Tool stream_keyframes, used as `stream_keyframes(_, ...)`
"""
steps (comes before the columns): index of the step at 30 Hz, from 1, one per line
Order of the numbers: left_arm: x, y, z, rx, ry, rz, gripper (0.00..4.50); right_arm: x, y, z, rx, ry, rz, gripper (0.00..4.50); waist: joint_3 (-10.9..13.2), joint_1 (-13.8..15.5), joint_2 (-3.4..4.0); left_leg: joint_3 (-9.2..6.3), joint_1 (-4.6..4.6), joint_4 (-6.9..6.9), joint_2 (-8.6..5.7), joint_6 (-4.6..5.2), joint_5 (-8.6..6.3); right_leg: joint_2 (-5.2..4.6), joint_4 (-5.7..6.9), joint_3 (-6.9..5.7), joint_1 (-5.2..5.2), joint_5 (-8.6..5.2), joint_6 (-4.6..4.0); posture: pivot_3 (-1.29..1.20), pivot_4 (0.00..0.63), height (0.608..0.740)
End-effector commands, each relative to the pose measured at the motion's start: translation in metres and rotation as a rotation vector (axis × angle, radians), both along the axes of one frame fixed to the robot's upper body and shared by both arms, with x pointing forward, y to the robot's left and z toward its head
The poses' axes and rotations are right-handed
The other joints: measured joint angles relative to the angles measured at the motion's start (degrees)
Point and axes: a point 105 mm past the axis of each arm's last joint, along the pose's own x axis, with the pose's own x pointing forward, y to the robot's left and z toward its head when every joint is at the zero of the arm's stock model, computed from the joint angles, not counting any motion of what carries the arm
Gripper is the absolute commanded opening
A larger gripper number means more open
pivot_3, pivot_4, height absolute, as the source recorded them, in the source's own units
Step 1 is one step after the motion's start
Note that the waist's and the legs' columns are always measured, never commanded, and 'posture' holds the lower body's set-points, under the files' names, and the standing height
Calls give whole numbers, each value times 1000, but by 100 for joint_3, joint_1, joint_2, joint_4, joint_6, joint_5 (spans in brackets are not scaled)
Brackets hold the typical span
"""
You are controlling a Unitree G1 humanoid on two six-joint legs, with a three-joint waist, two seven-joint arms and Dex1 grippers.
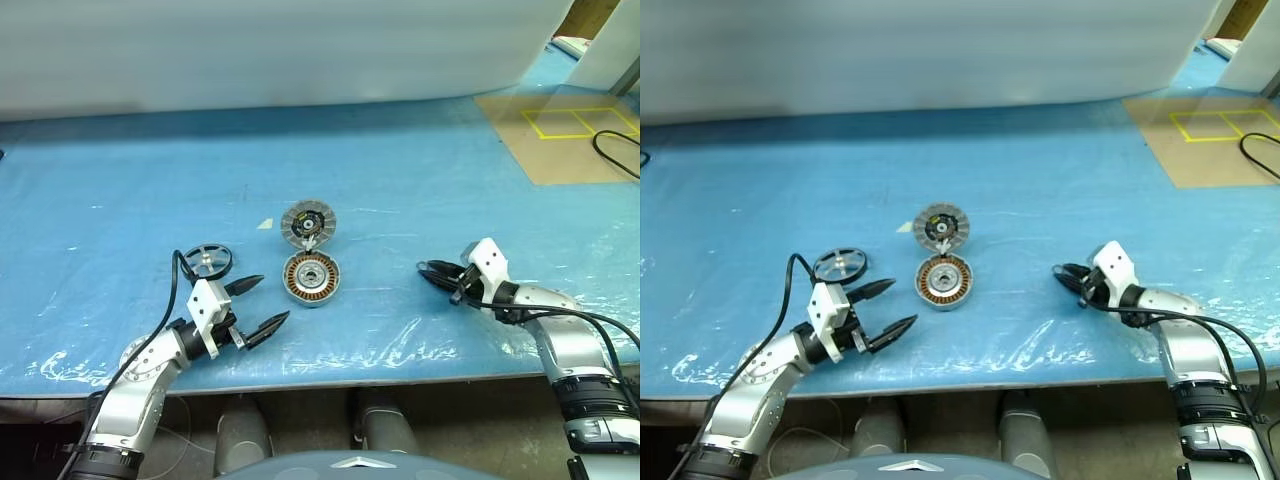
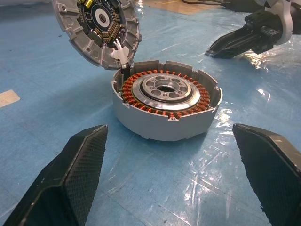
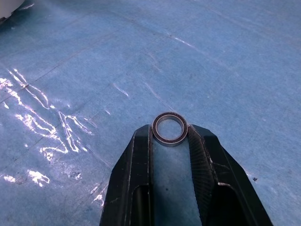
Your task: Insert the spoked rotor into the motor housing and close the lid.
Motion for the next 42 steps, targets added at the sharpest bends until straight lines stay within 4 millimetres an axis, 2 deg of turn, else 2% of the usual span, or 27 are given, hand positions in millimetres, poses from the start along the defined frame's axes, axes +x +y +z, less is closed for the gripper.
stream_keyframes(1,-1,-1,9,-2,-40,-12,4500,6,4,10,5,-39,7,652,0,-3,0,0,0,0,0,0,0,0,0,0,0,0,0,0,150,740)
stream_keyframes(4,-1,1,9,-1,-41,-8,4500,14,15,25,36,-85,31,652,0,-17,1,1,0,0,0,0,0,0,0,1,-1,0,0,0,150,740)
stream_keyframes(9,-1,3,9,4,-42,-2,4500,25,55,68,119,-166,162,652,0,-27,6,2,1,-1,1,0,0,1,7,2,-5,1,0,0,150,740)
stream_keyframes(13,0,4,9,4,-42,0,4500,22,76,80,137,-158,255,652,0,27,6,1,1,-1,1,0,1,1,4,0,-4,0,0,0,150,740)
stream_keyframes(20,-1,2,10,-1,-42,6,4500,-3,106,76,121,-46,470,652,0,34,6,3,-1,-3,2,-2,2,0,-1,-2,-4,1,0,0,150,740)
stream_keyframes(25,-1,0,11,-3,-42,9,4500,-11,125,76,115,-33,570,652,0,17,6,3,1,-1,2,-1,1,0,2,-1,-3,1,0,0,150,740)
stream_keyframes(30,0,1,11,-3,-43,12,4500,-13,144,72,83,-57,646,652,0,-6,6,2,1,-1,3,-7,4,1,2,-1,-4,1,0,0,150,740)
stream_keyframes(42,-2,3,9,-2,-46,24,4500,-6,174,54,-37,-81,745,652,0,-5,6,3,0,1,2,-8,5,0,6,-2,-5,1,0,0,150,740)
